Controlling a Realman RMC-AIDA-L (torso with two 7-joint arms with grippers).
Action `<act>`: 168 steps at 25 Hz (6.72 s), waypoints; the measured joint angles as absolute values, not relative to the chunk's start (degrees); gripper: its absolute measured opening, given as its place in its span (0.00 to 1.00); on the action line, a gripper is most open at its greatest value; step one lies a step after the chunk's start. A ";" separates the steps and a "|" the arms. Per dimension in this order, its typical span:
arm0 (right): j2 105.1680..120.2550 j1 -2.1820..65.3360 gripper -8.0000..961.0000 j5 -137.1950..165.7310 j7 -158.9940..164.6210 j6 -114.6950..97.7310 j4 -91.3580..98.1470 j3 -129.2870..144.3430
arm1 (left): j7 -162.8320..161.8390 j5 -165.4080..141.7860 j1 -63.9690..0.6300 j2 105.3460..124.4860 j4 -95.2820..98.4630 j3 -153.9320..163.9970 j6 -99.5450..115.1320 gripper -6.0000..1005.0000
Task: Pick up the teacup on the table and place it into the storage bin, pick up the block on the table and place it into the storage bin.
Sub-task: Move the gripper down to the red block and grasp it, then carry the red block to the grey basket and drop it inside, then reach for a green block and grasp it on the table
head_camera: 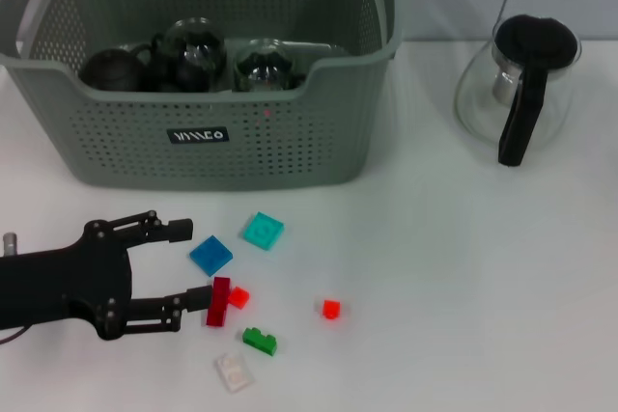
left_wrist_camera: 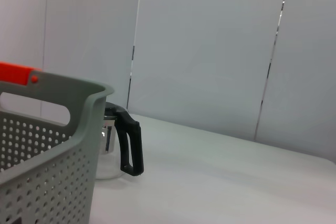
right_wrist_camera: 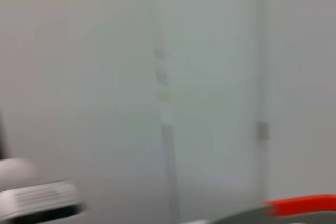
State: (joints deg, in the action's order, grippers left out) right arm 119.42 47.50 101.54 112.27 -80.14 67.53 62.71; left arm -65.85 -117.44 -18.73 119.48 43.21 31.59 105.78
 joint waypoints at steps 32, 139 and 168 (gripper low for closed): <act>120.76 45.30 0.98 135.69 130.65 -76.75 63.53 105.19 | -65.38 -117.51 -19.42 120.31 42.19 31.55 103.05 0.83; 120.55 41.80 0.95 129.40 128.94 -87.73 72.24 94.10 | -65.12 -118.58 -19.51 119.70 41.75 30.95 101.59 0.83; 121.73 47.22 0.79 122.19 131.90 -52.79 54.95 122.11 | -67.40 -119.72 -19.30 119.98 41.39 30.97 99.13 0.83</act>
State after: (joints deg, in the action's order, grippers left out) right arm 121.73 47.22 122.19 131.90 -52.79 54.95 122.11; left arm -67.39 -119.72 -19.30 119.98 41.39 30.97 99.13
